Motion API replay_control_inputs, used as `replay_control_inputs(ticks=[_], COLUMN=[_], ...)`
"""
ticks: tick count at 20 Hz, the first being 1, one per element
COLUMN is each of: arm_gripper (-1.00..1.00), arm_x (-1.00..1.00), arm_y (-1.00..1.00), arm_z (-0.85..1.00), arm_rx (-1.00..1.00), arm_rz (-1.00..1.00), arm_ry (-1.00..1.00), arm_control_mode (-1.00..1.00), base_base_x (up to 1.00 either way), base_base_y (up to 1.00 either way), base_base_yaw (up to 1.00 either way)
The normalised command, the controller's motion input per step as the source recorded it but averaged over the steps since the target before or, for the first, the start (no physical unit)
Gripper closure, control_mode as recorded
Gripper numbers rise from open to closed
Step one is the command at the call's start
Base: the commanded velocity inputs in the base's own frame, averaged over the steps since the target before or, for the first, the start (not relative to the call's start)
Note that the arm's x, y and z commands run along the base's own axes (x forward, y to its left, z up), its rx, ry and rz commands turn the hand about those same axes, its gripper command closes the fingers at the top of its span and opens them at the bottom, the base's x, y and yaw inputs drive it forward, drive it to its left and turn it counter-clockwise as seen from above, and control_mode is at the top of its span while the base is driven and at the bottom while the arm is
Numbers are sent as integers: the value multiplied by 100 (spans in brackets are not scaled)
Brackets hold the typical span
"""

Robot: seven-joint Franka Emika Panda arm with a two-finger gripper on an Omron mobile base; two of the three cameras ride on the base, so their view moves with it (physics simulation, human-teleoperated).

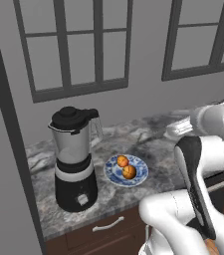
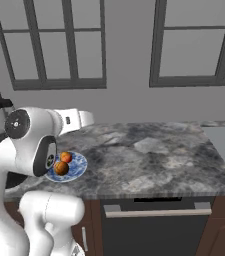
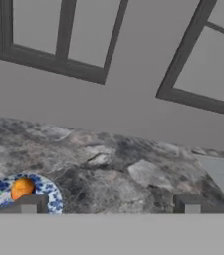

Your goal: Pick the peach and orange from the fridge and place them on the plate next to the blender to make a fruit smoothie.

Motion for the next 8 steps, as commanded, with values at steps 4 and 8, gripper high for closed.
replay_control_inputs(ticks=[4,8], arm_gripper=[-100,-100], arm_x=[-19,0], arm_y=[-13,-3], arm_z=[22,0], arm_rx=[-6,4], arm_rz=[0,0], arm_ry=[-18,0], arm_control_mode=[-100,-100], base_base_x=[0,0], base_base_y=[0,0], base_base_yaw=[0,0])
